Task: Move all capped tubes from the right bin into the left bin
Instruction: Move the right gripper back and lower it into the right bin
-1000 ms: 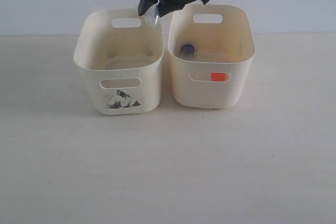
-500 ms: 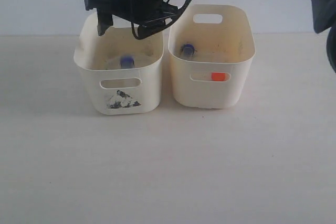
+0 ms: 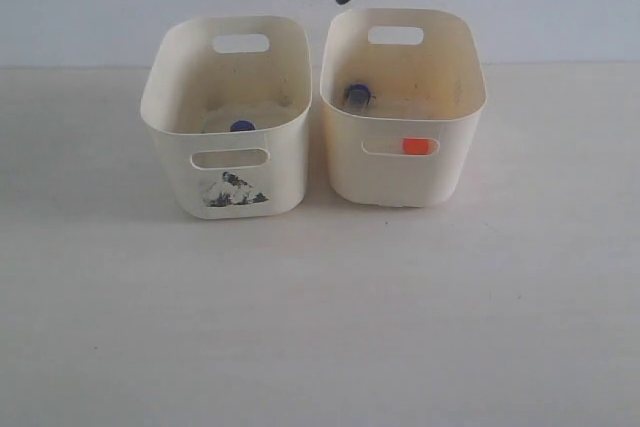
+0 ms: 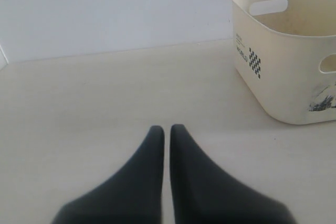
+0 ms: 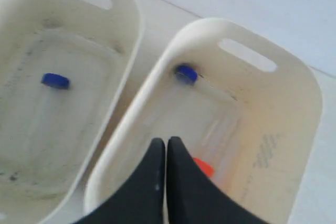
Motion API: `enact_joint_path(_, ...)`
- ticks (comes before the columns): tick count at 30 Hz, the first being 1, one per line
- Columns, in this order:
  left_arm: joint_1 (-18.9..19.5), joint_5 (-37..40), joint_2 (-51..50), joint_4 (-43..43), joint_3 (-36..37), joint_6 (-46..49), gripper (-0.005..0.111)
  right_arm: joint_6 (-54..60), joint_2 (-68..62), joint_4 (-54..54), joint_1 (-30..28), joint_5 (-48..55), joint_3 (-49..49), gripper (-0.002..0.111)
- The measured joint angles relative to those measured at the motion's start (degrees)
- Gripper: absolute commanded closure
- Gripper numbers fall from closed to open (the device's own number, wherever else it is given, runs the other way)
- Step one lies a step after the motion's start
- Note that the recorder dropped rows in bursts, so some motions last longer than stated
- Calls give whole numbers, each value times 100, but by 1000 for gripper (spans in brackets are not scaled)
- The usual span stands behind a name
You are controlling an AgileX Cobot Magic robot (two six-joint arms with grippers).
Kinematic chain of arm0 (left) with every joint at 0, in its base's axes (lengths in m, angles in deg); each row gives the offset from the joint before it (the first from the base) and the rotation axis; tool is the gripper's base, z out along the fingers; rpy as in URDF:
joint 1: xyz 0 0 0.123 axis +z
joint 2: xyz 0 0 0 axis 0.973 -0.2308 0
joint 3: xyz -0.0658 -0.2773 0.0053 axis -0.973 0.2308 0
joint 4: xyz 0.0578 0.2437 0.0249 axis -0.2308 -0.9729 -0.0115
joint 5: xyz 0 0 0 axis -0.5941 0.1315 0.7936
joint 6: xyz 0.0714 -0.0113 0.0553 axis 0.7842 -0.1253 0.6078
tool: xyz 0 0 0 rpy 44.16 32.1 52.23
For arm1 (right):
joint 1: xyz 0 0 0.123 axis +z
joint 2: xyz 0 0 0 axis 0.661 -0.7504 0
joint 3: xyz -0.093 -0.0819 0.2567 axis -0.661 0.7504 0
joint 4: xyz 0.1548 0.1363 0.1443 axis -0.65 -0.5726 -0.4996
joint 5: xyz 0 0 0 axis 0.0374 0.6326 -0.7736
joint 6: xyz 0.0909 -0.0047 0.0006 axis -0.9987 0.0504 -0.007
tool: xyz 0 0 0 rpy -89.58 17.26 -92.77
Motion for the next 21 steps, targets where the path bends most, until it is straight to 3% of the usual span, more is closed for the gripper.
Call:
enact_joint_path(5,0,0,0,0,0,0,102,-386,-110,204,-462,-48,269,107)
enact_joint_path(7,0,0,0,0,0,0,102,-441,-189,149,-693,-242,461,100)
enact_joint_path(12,0,0,0,0,0,0,102,-395,-424,-424,-1022,-498,657,59)
enact_joint_path(14,0,0,0,0,0,0,102,-370,-552,-522,-1025,-498,657,49)
enact_joint_path(21,0,0,0,0,0,0,102,-433,-1089,-576,-1025,-343,657,49)
